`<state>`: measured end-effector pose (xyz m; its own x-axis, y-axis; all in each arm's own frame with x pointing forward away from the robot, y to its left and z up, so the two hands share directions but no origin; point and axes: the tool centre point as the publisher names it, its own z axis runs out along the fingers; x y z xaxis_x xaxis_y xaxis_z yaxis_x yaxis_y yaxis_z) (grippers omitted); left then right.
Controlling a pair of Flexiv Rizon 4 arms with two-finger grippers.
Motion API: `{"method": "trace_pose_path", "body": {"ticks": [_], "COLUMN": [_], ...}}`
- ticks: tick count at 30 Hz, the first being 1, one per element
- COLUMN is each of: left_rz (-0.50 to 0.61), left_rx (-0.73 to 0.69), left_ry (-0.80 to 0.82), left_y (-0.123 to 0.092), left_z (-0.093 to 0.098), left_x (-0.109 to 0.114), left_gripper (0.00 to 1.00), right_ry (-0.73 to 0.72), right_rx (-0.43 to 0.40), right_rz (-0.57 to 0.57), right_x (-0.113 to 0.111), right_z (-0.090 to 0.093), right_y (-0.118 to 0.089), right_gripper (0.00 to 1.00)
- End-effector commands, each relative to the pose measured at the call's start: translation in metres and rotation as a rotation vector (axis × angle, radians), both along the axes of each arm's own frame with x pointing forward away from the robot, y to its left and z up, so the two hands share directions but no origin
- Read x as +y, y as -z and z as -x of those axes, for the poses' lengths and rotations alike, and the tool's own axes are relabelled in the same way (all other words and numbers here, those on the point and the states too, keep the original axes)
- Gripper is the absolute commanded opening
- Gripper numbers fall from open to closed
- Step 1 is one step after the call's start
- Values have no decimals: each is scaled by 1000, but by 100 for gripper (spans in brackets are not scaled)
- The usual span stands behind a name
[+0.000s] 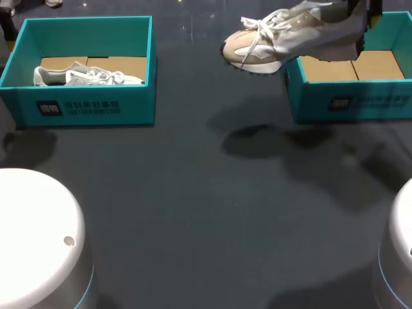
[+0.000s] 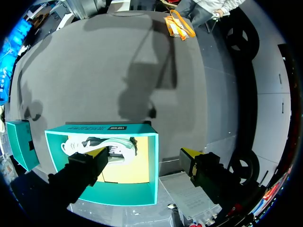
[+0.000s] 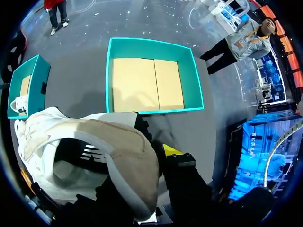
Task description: Take the shoe out of the shoebox, open the shoe tongue, remove and reinsert the insole, then place the shoe into the shoebox
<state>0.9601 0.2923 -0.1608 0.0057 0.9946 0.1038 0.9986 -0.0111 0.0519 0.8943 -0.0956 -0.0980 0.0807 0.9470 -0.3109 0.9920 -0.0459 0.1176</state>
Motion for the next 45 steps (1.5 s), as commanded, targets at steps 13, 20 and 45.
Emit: {"method": "trace_pose_path", "body": {"ticks": [13,20,45], "left_rz": [-2,-2,-2], "left_rx": [0,0,0], "left_ry": [1,1,1], "left_y": [0,0,0], "left_z": [0,0,0], "left_x": [0,0,0], "left_gripper": [100,100,100], "right_ry": [49,57,-5], "right_rx": [-57,-45,-25], "right_rz": [27,22,-34], "right_x": [62,86,153], "right_z": [111,153,217], "right_y": [31,49,134], "right_gripper": [0,0,0]}}
